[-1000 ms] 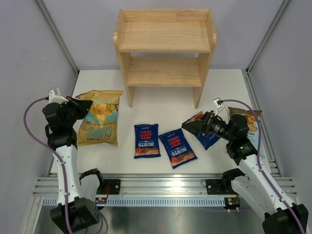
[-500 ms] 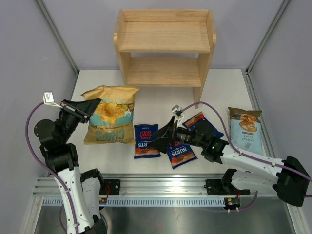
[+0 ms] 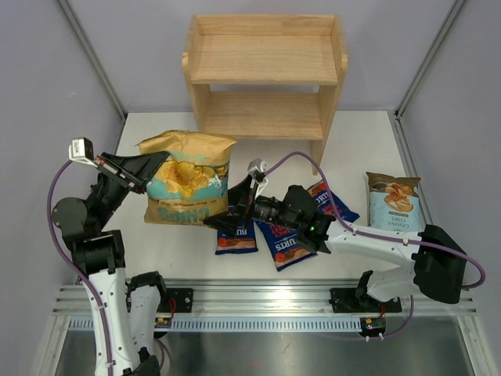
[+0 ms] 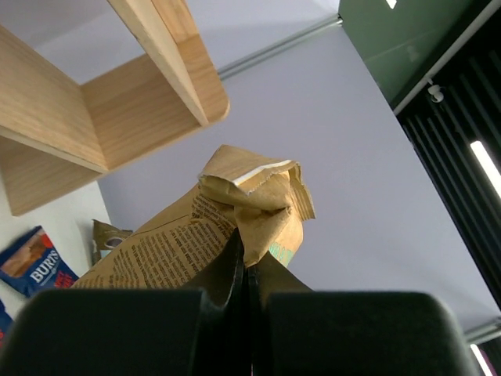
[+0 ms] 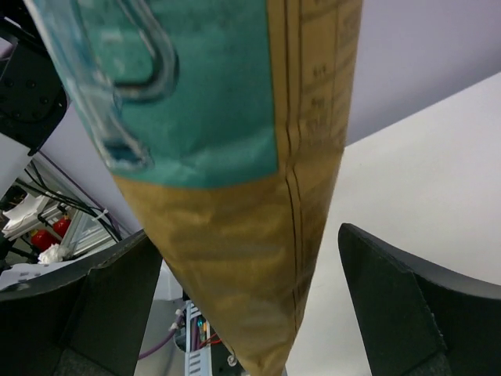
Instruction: Place and organize the chips bags onto the shelf
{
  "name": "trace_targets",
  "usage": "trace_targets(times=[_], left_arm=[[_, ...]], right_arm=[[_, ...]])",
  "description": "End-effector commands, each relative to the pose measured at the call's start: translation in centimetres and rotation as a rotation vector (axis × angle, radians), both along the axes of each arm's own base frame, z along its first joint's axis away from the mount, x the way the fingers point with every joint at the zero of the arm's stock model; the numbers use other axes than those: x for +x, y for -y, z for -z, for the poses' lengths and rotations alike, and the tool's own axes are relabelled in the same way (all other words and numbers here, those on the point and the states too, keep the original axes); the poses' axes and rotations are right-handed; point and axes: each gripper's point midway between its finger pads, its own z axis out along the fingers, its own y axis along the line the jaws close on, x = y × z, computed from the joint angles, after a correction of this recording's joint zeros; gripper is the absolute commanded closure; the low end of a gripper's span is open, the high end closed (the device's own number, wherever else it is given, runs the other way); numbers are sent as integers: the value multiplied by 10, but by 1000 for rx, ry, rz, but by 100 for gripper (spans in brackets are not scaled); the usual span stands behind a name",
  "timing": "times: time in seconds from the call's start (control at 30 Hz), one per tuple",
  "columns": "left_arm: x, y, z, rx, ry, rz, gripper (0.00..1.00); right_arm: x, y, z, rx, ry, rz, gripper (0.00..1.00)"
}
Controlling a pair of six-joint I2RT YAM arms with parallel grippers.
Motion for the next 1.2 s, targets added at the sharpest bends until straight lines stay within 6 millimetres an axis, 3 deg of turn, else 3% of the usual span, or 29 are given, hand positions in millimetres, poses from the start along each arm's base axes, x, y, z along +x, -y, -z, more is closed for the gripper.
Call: trace_targets(times=[0.0, 0.07, 0.1, 0.13, 0.2, 0.23, 0.3, 0.33, 0.4, 0.43, 0.47, 0.5, 0.57, 0.6, 0.67, 0.7, 0.77, 0.8, 0.9, 1.17], left_arm=[[-21, 9, -26, -46, 74, 46, 100], [-19, 9, -24, -50, 65, 36, 100], [-18, 9, -24, -47, 63, 35, 100], [-17, 9, -24, -41, 60, 32, 100], [-11, 9, -24, 10, 72, 24, 100], [-13, 10, -33, 45, 96, 20, 100], [-4, 12, -33, 170, 146, 28, 88], [-10, 16, -45, 219, 210, 36, 81], [-13, 20, -47, 337, 325, 57, 50], [-17, 22, -48, 382, 376, 62, 38], [-18, 23, -44, 458, 439, 55, 17], [-19, 23, -41, 497, 471, 48, 11], [-19, 24, -30, 578, 534, 46, 2], [-20, 25, -27, 607, 564, 52, 1], [-19, 28, -10, 665, 603, 94, 1], [-22, 31, -8, 680, 644, 112, 1], [-36, 40, -1, 661, 695, 189, 1], [-45, 46, 2, 664, 796, 214, 1], [-61, 61, 8, 609, 837, 325, 1], [-54, 91, 37, 598, 808, 530, 1]], right_arm=[[-4, -10, -59, 155, 131, -13, 1], [-11, -16, -63, 161, 148, -56, 12], [-13, -18, -71, 174, 153, -71, 22], [-12, -18, -72, 177, 142, -67, 42], [-12, -16, -72, 178, 116, -64, 54], [-16, -12, -77, 183, 121, -71, 58], [-19, -9, -71, 149, 105, -79, 71], [-22, -4, -72, 135, 98, -82, 75], [-28, 6, -78, 124, 98, -90, 77], [-30, 7, -70, 82, 80, -95, 78], [-32, 11, -70, 70, 77, -97, 78], [-37, 20, -78, 73, 93, -103, 78], [-41, 27, -72, 23, 77, -107, 77], [-45, 35, -83, 32, 98, -105, 78], [-45, 42, -77, -20, 77, -94, 77], [-45, 48, -88, -17, 85, -78, 78], [-39, 55, -79, -81, 46, -62, 78], [-39, 59, -84, -82, 39, -60, 78], [-40, 70, -87, -84, 21, -89, 78], [-70, 87, -95, -117, 105, -228, 79]])
